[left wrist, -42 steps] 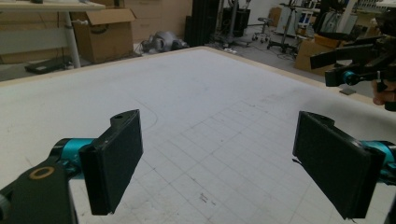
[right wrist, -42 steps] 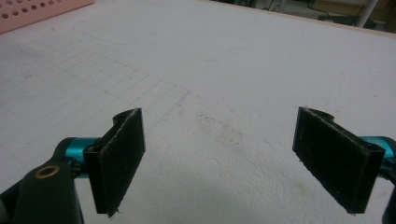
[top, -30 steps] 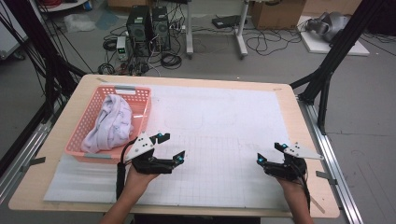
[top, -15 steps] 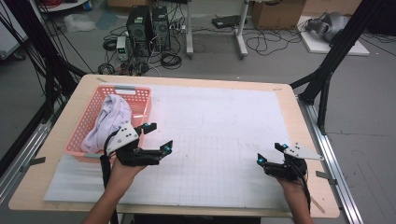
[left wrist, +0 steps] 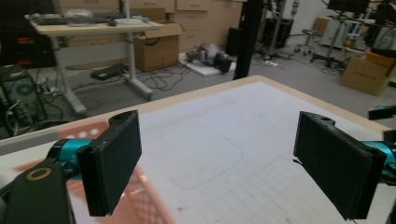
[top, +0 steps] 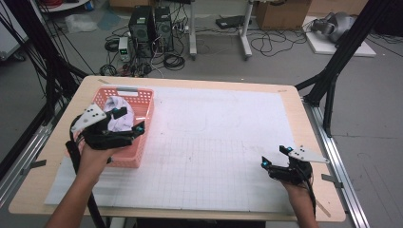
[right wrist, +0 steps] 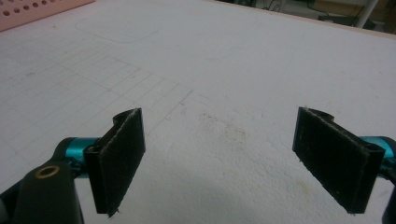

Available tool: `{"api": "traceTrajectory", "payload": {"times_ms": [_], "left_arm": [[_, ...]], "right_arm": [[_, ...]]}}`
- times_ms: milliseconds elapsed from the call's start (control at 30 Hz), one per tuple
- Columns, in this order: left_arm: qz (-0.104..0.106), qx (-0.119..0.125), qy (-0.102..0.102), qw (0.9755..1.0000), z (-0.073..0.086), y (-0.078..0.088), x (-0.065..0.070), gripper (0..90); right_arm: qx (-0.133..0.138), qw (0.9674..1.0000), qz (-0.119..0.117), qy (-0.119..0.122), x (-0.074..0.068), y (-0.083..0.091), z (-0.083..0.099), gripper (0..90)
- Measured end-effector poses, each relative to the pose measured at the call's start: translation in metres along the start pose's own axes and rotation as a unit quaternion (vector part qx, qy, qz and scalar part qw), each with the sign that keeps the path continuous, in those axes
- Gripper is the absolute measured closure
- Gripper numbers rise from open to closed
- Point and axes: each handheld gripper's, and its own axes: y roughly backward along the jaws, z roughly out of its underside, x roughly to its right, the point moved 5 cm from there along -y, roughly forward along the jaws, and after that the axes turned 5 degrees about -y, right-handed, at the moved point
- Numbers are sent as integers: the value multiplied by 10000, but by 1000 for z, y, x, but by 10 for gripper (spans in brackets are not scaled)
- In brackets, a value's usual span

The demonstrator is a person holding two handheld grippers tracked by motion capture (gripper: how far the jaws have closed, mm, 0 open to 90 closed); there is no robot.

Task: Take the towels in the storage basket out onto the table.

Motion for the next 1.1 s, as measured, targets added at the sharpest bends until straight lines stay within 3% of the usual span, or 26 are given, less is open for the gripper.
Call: {"api": "traceTrajectory", "payload": {"times_ms": [67, 267, 300, 333, 367, 433, 467, 500, 533, 633, 667, 700, 733, 767, 800, 833, 867, 900, 933, 1000, 1033, 1067, 1100], "left_arm": [[-175, -102, 133, 9997, 4, 2, -17, 156], [-430, -340, 233, 9982, 13, 1, -38, 156], [-546, -517, 253, 9968, 19, -2, -48, 156], [-546, -517, 253, 9968, 19, -2, -48, 156], [-667, -663, 323, 9950, 25, -5, -56, 156], [-688, -723, 349, 9944, 27, -6, -60, 156], [-718, -799, 358, 9936, 30, -8, -63, 156], [-794, -998, 378, 9911, 35, -11, -70, 156], [-794, -998, 378, 9911, 35, -11, -70, 156], [-1033, -1358, 362, 9847, 48, -16, -81, 157], [-1033, -1358, 362, 9847, 48, -16, -81, 158], [-1164, -1590, 339, 9798, 54, -18, -85, 158], [-1164, -1590, 339, 9798, 54, -18, -85, 158], [-1265, -1765, 336, 9756, 59, -20, -89, 159], [-1313, -1854, 345, 9732, 61, -21, -91, 158], [-1313, -1854, 345, 9732, 61, -21, -91, 159], [-1364, -1926, 390, 9710, 63, -22, -94, 161], [-1364, -1926, 390, 9710, 63, -22, -94, 160], [-1371, -2082, 412, 9675, 66, -24, -96, 158], [-1402, -2235, 427, 9636, 68, -26, -98, 157], [-1477, -2346, 437, 9598, 70, -27, -100, 157], [-1477, -2346, 437, 9598, 70, -27, -100, 157], [-1580, -2424, 450, 9562, 72, -28, -102, 157]], "right_arm": [[-4, 10000, -10, 26, 0, 0, 0, 156], [-26, 10000, 1, 20, 0, 0, 0, 156], [-17, 10000, -1, 28, 0, -1, 0, 156], [-24, 10000, -3, 26, 0, 0, 0, 156], [-32, 10000, 1, 2, 0, 0, 1, 155], [-16, 10000, 9, 17, 0, 0, 0, 155], [-35, 10000, 3, 8, 0, 0, 1, 155], [-40, 10000, 6, 14, 0, 0, 1, 155], [-24, 10000, 12, 48, 1, 0, 1, 156], [-19, 10000, 23, 0, 2, 1, 1, 156], [-22, 10000, 20, 0, 2, 1, 1, 156], [-17, 10000, 24, -12, 2, 1, 1, 156], [-23, 10000, 33, 2, 3, 1, 1, 156], [-26, 10000, 27, -25, 2, 1, 1, 156], [-14, 10000, 27, -13, 3, 1, 1, 156], [-21, 10000, 35, -6, 3, 1, 1, 156], [-26, 10000, 34, -14, 2, 1, 1, 156], [-26, 10000, 34, -14, 2, 1, 1, 156], [-32, 10000, 25, -28, 2, 1, 1, 156], [-36, 10000, 29, -20, 2, 1, 1, 155], [-40, 10000, 29, -14, 2, 1, 1, 156], [-38, 10000, 28, -21, 2, 1, 1, 156], [-34, 10000, 30, -15, 2, 1, 1, 156]]}}
